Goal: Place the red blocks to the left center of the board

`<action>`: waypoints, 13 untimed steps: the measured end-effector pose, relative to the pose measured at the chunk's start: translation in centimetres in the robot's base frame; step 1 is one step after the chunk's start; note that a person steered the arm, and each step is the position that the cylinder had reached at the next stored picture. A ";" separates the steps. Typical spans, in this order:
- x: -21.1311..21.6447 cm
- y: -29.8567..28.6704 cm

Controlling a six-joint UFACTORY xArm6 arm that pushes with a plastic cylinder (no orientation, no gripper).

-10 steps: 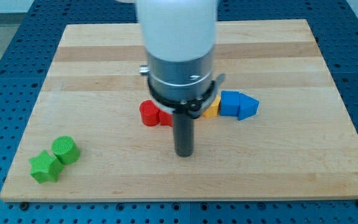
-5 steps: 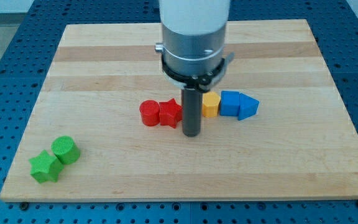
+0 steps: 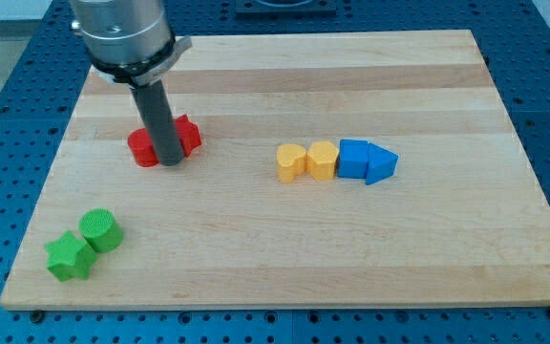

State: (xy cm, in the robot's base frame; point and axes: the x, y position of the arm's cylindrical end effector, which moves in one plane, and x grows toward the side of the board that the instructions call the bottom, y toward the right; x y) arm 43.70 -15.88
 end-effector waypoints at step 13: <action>-2.9 -2.2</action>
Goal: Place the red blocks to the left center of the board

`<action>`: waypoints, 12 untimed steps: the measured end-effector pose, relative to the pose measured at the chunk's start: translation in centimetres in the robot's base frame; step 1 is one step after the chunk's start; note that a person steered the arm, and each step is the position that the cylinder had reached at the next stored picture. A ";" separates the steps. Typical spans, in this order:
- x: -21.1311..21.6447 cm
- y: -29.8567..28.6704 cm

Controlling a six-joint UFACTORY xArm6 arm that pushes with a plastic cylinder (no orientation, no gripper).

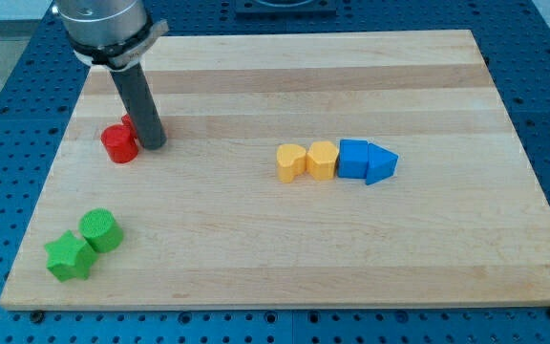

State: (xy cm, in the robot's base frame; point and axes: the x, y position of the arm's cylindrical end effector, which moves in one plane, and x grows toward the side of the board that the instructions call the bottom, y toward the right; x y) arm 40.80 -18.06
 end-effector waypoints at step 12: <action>3.3 -3.8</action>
State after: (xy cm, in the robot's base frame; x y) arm 44.11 -21.89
